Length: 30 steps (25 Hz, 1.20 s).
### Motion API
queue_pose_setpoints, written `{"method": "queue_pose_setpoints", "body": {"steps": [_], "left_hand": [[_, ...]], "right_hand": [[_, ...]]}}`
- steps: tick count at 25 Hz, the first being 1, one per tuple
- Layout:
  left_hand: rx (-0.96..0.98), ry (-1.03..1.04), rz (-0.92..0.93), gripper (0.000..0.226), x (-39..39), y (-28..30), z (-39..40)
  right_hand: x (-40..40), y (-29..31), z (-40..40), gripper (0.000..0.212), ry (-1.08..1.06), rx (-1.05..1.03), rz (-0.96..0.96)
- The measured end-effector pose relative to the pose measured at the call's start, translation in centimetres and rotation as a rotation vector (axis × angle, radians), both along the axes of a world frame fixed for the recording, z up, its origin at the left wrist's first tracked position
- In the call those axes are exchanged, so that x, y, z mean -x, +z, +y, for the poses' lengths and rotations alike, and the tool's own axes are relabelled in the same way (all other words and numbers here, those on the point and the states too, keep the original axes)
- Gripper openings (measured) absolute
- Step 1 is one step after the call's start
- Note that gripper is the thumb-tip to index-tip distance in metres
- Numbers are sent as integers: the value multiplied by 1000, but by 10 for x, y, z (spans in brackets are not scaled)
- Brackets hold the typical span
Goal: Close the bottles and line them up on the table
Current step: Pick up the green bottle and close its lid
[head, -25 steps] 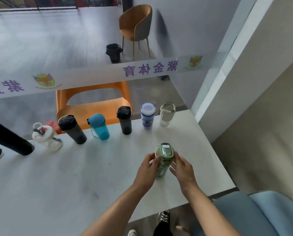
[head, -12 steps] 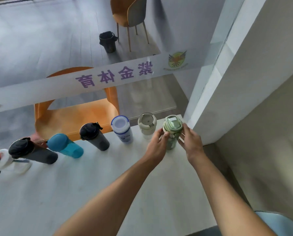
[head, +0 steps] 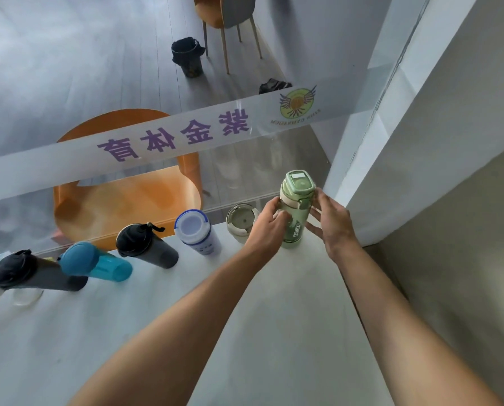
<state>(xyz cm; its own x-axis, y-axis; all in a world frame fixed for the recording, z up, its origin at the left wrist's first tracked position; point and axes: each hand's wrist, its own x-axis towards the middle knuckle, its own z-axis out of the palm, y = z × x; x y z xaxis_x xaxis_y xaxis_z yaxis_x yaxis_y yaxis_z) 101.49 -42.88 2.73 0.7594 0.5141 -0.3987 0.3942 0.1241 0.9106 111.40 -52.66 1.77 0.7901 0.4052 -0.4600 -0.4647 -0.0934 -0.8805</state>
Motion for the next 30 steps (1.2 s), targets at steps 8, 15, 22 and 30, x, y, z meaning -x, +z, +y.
{"method": "queue_pose_setpoints", "body": {"steps": [8, 15, 22, 30], "left_hand": [[-234, -151, 162, 54, -5, 5, 2], [-1012, -311, 465, 81, 25, -2, 38], [-936, -239, 415, 73, 29, -29, 46], [-913, -267, 368, 78, 31, -28, 41]], "right_hand": [[-10, -7, 1, 29, -45, 60, -122], [6, -45, -5, 66, 239, 309, -374], [1, -55, 1, 71, 251, 350, -454], [5, -56, -1, 73, 223, 359, -463]]}}
